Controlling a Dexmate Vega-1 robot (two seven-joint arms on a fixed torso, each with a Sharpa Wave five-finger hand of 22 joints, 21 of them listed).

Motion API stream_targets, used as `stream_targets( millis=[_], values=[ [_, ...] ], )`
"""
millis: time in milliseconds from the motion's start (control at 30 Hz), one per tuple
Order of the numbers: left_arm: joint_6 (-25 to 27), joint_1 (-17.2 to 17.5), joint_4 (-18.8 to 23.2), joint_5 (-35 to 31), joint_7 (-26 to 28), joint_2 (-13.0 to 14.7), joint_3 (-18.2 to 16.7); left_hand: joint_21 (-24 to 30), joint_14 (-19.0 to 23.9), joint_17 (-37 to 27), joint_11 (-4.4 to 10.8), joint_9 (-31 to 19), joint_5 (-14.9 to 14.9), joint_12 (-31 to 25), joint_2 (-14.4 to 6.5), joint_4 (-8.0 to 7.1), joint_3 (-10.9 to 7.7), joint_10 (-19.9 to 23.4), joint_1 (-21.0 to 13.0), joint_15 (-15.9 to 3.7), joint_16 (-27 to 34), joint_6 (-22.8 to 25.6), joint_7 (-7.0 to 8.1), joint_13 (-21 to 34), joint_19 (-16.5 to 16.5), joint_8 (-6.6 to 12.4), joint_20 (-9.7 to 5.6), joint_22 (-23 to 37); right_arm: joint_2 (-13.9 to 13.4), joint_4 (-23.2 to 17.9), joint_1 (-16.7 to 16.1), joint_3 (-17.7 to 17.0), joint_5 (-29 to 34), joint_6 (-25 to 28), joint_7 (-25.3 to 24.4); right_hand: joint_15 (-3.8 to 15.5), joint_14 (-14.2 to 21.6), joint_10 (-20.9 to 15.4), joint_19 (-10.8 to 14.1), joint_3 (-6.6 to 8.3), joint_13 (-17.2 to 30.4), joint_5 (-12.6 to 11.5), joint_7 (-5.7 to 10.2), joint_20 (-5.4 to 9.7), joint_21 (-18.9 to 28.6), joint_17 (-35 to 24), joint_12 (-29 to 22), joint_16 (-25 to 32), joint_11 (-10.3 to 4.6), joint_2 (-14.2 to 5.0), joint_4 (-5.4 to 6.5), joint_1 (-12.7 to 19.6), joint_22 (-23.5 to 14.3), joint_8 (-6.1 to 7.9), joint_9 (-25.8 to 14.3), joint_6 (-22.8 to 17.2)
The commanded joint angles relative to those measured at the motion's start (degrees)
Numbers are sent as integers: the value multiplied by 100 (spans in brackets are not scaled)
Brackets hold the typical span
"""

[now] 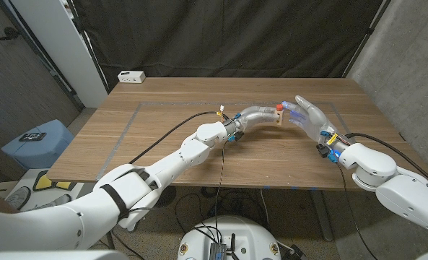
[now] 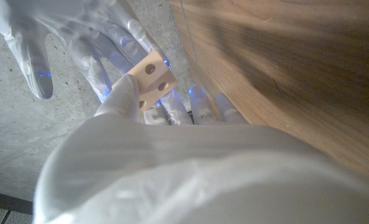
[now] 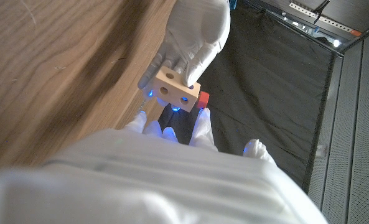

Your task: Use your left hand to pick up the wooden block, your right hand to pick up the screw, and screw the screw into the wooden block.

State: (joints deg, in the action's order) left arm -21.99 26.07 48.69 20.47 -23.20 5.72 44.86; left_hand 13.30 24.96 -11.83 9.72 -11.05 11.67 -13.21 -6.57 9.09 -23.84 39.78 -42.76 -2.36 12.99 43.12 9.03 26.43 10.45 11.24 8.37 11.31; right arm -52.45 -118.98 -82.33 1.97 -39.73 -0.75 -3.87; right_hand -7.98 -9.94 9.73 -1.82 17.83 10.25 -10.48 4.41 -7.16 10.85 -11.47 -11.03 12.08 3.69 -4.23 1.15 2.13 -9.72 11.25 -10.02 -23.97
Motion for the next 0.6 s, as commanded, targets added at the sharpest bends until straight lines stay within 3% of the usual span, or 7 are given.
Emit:
stream_targets(
  millis=[33,600],
  values=[
    [-41,-56,-149,24,-52,-58,-18,41,45,-24,-7,-33,31,-15,-41,-33,-54,25,-2,-95,33,182,-144,15,38,36,30,10,10,-61,-47,-49,-40,114,15,15,-679,263,38,33,21,-49,-21,-16,54,-12,-40,24,15,-3,22,35,-13,49,-30,-94],
    [-129,-125,-391,46,-117,-153,-45,40,46,-23,-28,-33,33,-14,-51,-43,-64,22,17,-90,29,179,-145,16,35,35,35,11,61,-71,16,16,-50,137,53,-5,-602,44,105,48,18,-53,-254,0,49,-4,-76,11,79,0,11,54,-13,214,-48,-794]
  ],
)
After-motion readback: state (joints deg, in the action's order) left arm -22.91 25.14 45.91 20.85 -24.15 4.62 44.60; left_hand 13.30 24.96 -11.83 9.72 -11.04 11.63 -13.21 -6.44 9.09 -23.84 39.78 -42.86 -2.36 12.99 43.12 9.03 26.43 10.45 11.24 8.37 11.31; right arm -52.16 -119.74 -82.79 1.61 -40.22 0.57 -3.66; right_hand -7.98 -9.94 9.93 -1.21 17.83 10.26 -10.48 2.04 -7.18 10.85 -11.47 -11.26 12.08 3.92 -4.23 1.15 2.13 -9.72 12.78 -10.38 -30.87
